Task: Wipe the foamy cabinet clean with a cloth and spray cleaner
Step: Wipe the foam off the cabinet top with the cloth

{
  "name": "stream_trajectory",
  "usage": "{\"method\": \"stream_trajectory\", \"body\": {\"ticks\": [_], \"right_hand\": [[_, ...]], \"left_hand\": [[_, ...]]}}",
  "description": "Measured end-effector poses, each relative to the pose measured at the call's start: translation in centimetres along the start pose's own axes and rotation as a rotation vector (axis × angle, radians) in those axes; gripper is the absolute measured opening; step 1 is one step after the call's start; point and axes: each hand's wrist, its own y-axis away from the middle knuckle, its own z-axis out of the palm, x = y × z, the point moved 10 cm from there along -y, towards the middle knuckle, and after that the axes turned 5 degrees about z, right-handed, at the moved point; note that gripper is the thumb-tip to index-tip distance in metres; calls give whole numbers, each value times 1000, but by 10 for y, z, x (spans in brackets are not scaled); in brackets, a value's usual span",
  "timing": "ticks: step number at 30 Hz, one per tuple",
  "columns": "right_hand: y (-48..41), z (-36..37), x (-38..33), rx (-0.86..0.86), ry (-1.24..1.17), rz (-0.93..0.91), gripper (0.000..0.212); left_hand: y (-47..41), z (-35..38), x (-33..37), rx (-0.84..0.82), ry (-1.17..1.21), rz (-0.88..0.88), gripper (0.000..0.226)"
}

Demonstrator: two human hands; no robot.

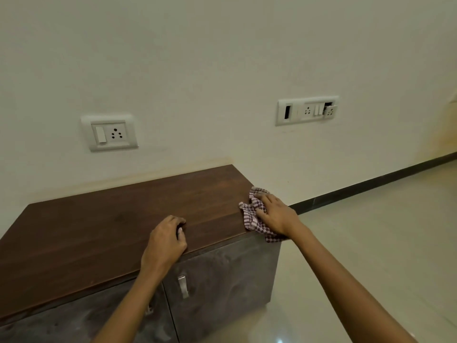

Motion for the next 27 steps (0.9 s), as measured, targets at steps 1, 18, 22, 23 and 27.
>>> {"method": "stream_trajectory", "body": {"ticks": [1, 18, 22, 23, 27], "right_hand": [[8, -1, -4, 27, 44, 6, 58], [34, -8, -30, 312, -24, 25, 77], [55, 17, -114, 325, -114, -50, 73], [62, 28, -151, 300, -134, -131, 71], [84, 54, -259, 228, -150, -356, 70]], "left_hand": [[0, 0, 0, 2, 4, -1, 29], [-1, 0, -9, 21, 60, -3, 31], [-2, -11, -23, 100, 298, -76, 27], [-1, -16, -30, 117, 384, -122, 26], [13, -51, -73, 207, 465, -292, 25]]}}
